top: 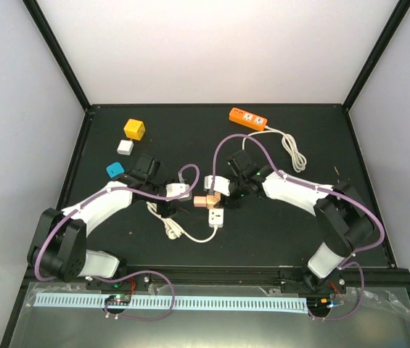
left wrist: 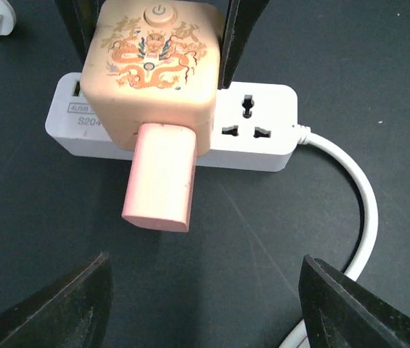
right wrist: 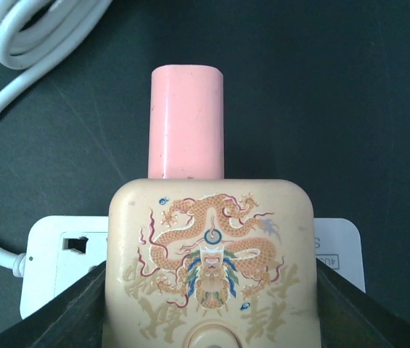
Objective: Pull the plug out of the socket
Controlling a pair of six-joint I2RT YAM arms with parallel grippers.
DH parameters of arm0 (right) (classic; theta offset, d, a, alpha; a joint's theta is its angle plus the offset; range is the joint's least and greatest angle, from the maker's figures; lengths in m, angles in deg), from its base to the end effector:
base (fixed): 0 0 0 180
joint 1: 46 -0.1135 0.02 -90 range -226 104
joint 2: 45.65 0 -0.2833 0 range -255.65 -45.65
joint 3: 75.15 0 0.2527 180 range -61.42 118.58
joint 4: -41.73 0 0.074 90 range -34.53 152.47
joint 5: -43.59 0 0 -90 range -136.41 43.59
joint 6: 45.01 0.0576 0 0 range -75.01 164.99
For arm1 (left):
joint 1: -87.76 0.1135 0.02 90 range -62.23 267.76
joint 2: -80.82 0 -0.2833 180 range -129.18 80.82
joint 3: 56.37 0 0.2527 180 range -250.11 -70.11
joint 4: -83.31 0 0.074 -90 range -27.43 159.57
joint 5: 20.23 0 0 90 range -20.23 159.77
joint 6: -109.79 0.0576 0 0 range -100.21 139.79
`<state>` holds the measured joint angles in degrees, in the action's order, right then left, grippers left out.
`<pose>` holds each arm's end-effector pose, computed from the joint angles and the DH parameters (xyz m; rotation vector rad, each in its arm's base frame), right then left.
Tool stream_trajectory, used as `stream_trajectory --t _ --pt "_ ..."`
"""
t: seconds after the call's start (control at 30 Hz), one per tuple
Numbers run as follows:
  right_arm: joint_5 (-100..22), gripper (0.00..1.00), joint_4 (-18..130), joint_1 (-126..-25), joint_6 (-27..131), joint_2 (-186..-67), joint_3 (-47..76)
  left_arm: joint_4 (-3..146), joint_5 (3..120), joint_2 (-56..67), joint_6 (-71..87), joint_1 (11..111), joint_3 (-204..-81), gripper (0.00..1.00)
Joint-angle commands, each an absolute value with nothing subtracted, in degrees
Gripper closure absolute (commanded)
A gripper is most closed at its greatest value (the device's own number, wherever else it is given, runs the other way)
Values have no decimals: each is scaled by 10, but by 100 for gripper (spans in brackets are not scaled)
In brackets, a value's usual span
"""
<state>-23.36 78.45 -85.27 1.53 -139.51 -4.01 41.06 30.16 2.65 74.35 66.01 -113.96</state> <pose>0.2464 0.2306 0.1892 -1.7943 1.8225 0.4948 0.2210 -0.1277 0.1966 1.6617 1.7740 -0.6713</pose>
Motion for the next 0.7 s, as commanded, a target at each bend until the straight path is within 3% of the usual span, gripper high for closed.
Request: stream_trajectory --t 0.0,0.27,0.67 --pt "-223 54 791 -879 33 -1417 -12 405 292 51 783 680 -1124 30" --pt "-214 57 769 -890 58 -1439 -11 475 266 70 787 693 -1074 37" --pt "-213 60 768 -899 52 -1433 -22 522 245 16 777 690 -1085 37"
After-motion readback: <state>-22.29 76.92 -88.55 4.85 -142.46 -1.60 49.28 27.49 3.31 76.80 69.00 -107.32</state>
